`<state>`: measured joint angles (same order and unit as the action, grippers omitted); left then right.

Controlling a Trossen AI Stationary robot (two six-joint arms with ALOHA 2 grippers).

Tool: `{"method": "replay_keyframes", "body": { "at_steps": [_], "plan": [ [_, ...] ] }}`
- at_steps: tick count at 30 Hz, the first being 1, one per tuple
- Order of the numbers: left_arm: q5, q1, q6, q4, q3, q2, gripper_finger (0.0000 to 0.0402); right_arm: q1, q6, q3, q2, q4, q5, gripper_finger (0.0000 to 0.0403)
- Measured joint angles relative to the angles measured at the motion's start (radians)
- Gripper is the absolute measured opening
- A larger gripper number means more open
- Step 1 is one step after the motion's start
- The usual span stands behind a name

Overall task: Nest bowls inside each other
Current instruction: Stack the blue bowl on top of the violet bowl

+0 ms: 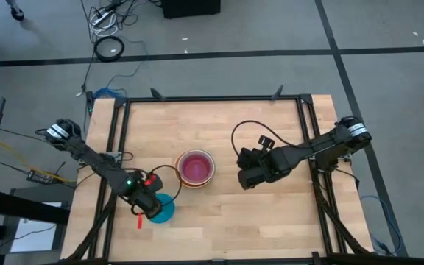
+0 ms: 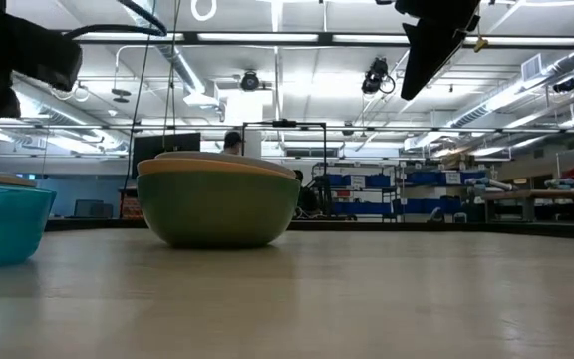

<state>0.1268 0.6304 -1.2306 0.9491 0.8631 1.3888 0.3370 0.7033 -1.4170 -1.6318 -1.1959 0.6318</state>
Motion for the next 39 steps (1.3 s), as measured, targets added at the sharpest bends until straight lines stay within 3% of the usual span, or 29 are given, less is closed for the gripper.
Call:
{"method": "replay_keyframes", "body": {
  "at_steps": [12,15,18,21,25,30,34,39],
  "plan": [
    [-0.032,0.0,0.045,-0.084,0.0,0.121,0.0123,-0.006,-0.01,0.0,0.0,0.014,-0.002,0.005],
    [-0.061,-0.002,0.074,-0.094,-0.001,0.133,0.0088,-0.009,-0.023,0.0,0.0,0.021,-0.003,0.0051],
    [-0.069,-0.002,0.095,-0.102,-0.001,0.133,0.0025,-0.011,-0.026,0.0,0.0,0.025,-0.003,0.0051],
    [-0.059,-0.002,0.104,-0.116,0.0,0.114,0.001,-0.012,-0.027,0.0,0.0,0.025,-0.002,0.0051],
    [0.023,-0.008,0.105,-0.105,0.018,0.043,0.0006,-0.017,-0.034,0.0,0.0,0.028,-0.002,0.005],
    [0.221,-0.057,0.164,-0.1,0.08,-0.103,0.0004,-0.031,-0.045,0.0,0.0,0.033,-0.002,0.005],
    [0.376,-0.176,0.29,-0.125,0.113,-0.158,0.0003,-0.045,-0.062,0.0,0.0,0.053,-0.001,0.005],
    [0.378,-0.368,0.456,-0.232,0.129,-0.138,0.0003,-0.059,-0.079,0.0,0.0,0.064,-0.001,0.0048]
  ]
}}
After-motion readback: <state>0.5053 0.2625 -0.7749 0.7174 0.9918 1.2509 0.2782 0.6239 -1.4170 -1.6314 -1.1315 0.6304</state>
